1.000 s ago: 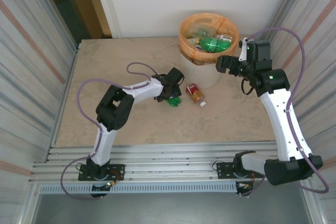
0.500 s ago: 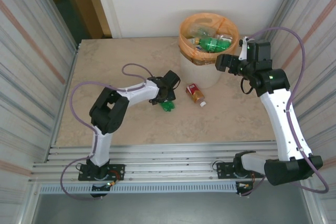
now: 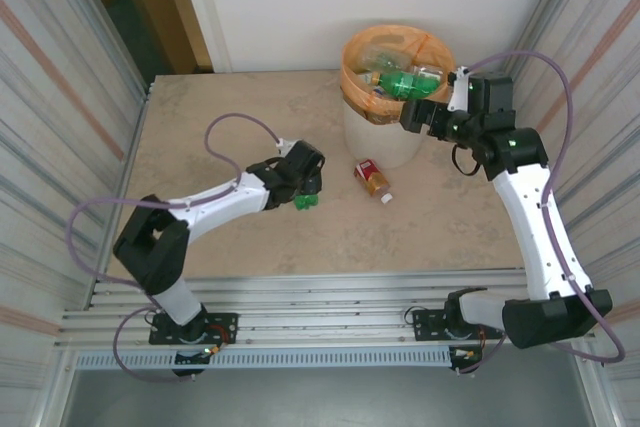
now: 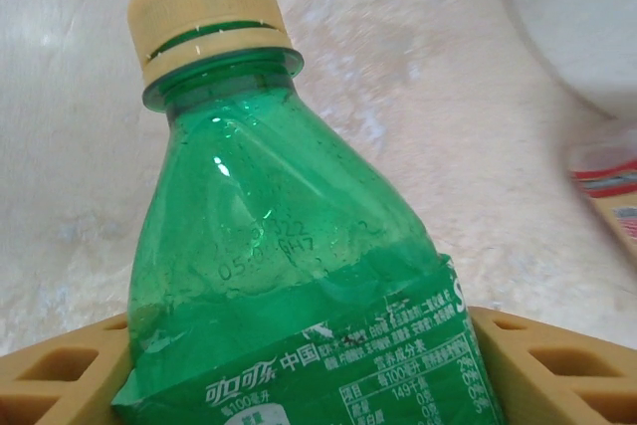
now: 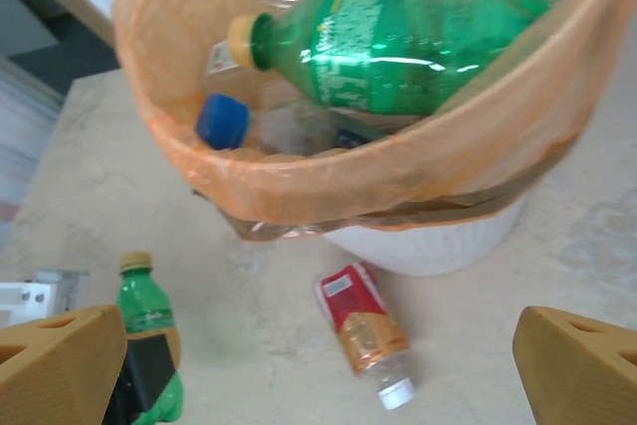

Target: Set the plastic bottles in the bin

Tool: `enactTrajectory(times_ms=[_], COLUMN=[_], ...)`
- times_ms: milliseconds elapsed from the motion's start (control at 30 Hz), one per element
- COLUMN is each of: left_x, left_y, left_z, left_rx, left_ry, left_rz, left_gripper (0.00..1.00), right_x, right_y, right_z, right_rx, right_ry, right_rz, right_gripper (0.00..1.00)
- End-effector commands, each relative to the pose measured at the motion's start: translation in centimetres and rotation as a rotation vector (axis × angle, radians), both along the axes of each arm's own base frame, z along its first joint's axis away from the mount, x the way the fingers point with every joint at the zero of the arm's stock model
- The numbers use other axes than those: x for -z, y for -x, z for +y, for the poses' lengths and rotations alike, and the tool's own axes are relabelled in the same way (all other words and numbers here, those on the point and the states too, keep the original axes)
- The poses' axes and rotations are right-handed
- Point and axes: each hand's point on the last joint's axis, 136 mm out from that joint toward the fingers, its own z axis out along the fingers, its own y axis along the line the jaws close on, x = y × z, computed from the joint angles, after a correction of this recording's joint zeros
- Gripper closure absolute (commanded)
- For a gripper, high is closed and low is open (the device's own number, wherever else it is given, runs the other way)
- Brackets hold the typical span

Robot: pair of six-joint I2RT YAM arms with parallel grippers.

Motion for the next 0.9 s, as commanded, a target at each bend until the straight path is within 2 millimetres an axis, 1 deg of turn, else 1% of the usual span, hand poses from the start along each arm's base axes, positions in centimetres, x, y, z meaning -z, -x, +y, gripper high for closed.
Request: enactTrajectory(times_ms=[0,67,167,233,300,433,533,633,767,867], left_x=[-5.6,-8.0,-11.1,-12.8,-13.9,-15.4,-16.5,-16.9,-17.2,-17.2], left_y=[-0.6,0.1,1.5,2.4,3.0,4.0,4.7,5.2,5.4,5.5], left_z=[-1.4,-2.2,-3.6,-4.4,-4.9,-5.7,-6.4,-7.0,-7.6,-7.9], left_rx=[0.121,0.182,0.281,0.333,0.364,0.408,0.44,0.476,0.498,0.514], left_ry=[0.019,0.037,0.067,0.089,0.108,0.147,0.164,0.175,0.189,0.195], left_rz=[-0.229,-0.324,-0.456,-0.534,-0.585,-0.646,-0.688,-0.701,-0.706,-0.704], left_gripper=[0.41,0.42,0.41,0.41,0.41,0.42,0.42,0.41,0.42,0.42], right_x=[-0.7,-0.7,-0.5,-0.3,-0.1,0.6,1.4,1.7,2.1,2.6], right_y=[0.1,0.4,0.8,1.1,1.3,1.5,1.6,2.0,2.4,2.4], right_z=[2.9,4.8,7.7,9.6,11.2,13.9,15.4,16.9,18.1,18.5], right_rx=[-0.119,-0.19,-0.288,-0.344,-0.389,-0.465,-0.505,-0.547,-0.578,-0.58], right_ry=[-0.136,-0.184,-0.228,-0.244,-0.258,-0.296,-0.309,-0.319,-0.313,-0.308], right_rz=[0.012,0.03,0.056,0.071,0.084,0.119,0.152,0.169,0.175,0.185], right_gripper=[0.02,0.02,0.02,0.02,0.02,0.0,0.03,0.07,0.12,0.2])
